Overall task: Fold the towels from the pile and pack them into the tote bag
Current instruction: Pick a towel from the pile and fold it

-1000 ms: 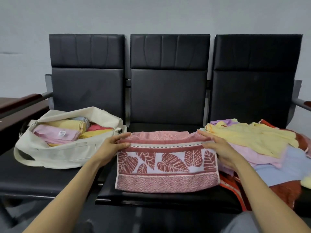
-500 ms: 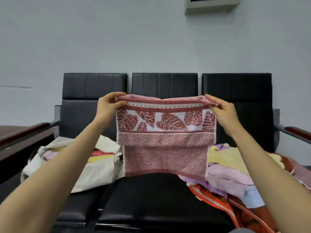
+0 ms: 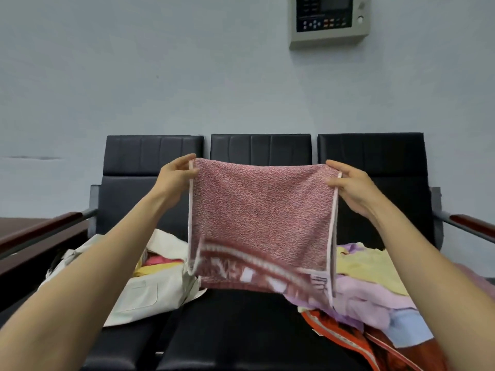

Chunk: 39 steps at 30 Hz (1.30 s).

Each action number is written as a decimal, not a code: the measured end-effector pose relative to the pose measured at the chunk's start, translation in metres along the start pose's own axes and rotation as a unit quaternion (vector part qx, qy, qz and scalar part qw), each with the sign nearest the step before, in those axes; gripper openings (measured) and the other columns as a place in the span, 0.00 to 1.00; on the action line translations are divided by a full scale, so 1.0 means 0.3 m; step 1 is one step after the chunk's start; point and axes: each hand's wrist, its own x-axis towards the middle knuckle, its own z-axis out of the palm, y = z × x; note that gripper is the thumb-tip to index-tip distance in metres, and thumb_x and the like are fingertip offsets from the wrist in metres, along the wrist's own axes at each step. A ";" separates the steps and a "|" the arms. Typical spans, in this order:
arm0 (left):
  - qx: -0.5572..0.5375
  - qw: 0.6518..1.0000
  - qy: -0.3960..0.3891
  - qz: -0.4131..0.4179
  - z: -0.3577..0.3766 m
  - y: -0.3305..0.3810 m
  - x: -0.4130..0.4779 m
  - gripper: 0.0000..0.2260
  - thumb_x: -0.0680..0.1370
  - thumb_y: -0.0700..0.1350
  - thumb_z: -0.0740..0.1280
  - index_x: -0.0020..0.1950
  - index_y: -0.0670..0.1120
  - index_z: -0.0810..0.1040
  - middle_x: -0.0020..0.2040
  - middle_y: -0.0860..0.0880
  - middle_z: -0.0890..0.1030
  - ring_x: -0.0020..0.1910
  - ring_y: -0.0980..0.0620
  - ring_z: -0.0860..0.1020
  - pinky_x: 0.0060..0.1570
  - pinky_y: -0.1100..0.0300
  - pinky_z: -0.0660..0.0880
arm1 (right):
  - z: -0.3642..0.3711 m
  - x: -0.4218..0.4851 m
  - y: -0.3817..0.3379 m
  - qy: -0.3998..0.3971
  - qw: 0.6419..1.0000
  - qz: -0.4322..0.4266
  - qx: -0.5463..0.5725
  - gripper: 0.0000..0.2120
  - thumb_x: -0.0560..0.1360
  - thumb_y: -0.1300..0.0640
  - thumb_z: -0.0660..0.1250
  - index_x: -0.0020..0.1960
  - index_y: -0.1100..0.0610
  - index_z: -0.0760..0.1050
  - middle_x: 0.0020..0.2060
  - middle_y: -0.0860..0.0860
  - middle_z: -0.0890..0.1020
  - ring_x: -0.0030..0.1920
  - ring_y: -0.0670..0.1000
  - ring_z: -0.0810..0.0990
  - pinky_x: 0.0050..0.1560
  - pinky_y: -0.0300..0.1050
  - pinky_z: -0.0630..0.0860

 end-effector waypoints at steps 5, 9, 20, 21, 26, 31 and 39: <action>0.091 0.995 0.018 0.043 0.001 -0.035 -0.001 0.21 0.72 0.29 0.70 0.62 0.44 0.77 0.46 0.49 0.81 0.44 0.54 0.80 0.43 0.66 0.78 | -0.008 0.037 0.024 0.047 0.989 -0.019 -0.141 0.15 0.75 0.73 0.64 0.54 0.57 0.78 0.53 0.58 0.80 0.53 0.54 0.80 0.53 0.47 0.79; 0.157 0.985 0.062 0.042 -0.026 -0.073 0.010 0.10 0.72 0.34 0.72 0.47 0.48 0.81 0.41 0.49 0.81 0.41 0.54 0.78 0.52 0.60 0.75 | -0.016 0.053 0.044 0.076 0.968 -0.031 -0.238 0.08 0.76 0.64 0.65 0.50 0.54 0.80 0.47 0.52 0.81 0.51 0.52 0.80 0.55 0.52 0.79; 0.113 0.993 0.033 0.001 -0.040 -0.084 -0.033 0.12 0.72 0.29 0.70 0.50 0.42 0.82 0.41 0.48 0.80 0.40 0.55 0.75 0.43 0.70 0.72 | -0.009 0.013 0.062 -0.038 0.975 0.025 -0.216 0.22 0.68 0.72 0.72 0.61 0.62 0.77 0.51 0.55 0.80 0.48 0.49 0.79 0.44 0.37 0.75; 0.139 0.990 0.026 0.010 -0.040 -0.078 -0.040 0.13 0.71 0.30 0.71 0.53 0.42 0.82 0.41 0.48 0.80 0.39 0.56 0.76 0.42 0.70 0.72 | -0.007 0.013 0.063 -0.039 0.963 0.011 -0.268 0.20 0.69 0.70 0.73 0.60 0.61 0.78 0.52 0.55 0.80 0.49 0.50 0.79 0.47 0.38 0.75; 0.338 0.938 0.036 0.071 -0.033 -0.076 -0.046 0.09 0.72 0.34 0.72 0.51 0.42 0.84 0.46 0.45 0.81 0.47 0.51 0.77 0.48 0.60 0.70 | 0.001 0.024 0.073 -0.010 0.892 -0.061 -0.447 0.07 0.73 0.58 0.72 0.51 0.57 0.82 0.46 0.51 0.81 0.49 0.51 0.79 0.49 0.42 0.70; 0.441 0.887 0.057 0.121 -0.011 -0.084 -0.065 0.07 0.76 0.40 0.70 0.53 0.39 0.81 0.51 0.44 0.68 0.51 0.48 0.69 0.50 0.63 0.63 | 0.013 0.010 0.099 0.105 0.852 -0.078 -0.506 0.09 0.77 0.51 0.67 0.53 0.55 0.79 0.56 0.55 0.71 0.51 0.57 0.76 0.48 0.45 0.70; 0.218 0.973 0.029 0.066 -0.039 -0.083 -0.222 0.04 0.77 0.42 0.68 0.45 0.42 0.77 0.37 0.49 0.78 0.31 0.57 0.73 0.35 0.63 0.70 | -0.005 -0.161 0.147 0.126 0.966 -0.114 -0.195 0.06 0.80 0.56 0.63 0.51 0.56 0.78 0.28 0.54 0.79 0.23 0.46 0.77 0.25 0.34 0.72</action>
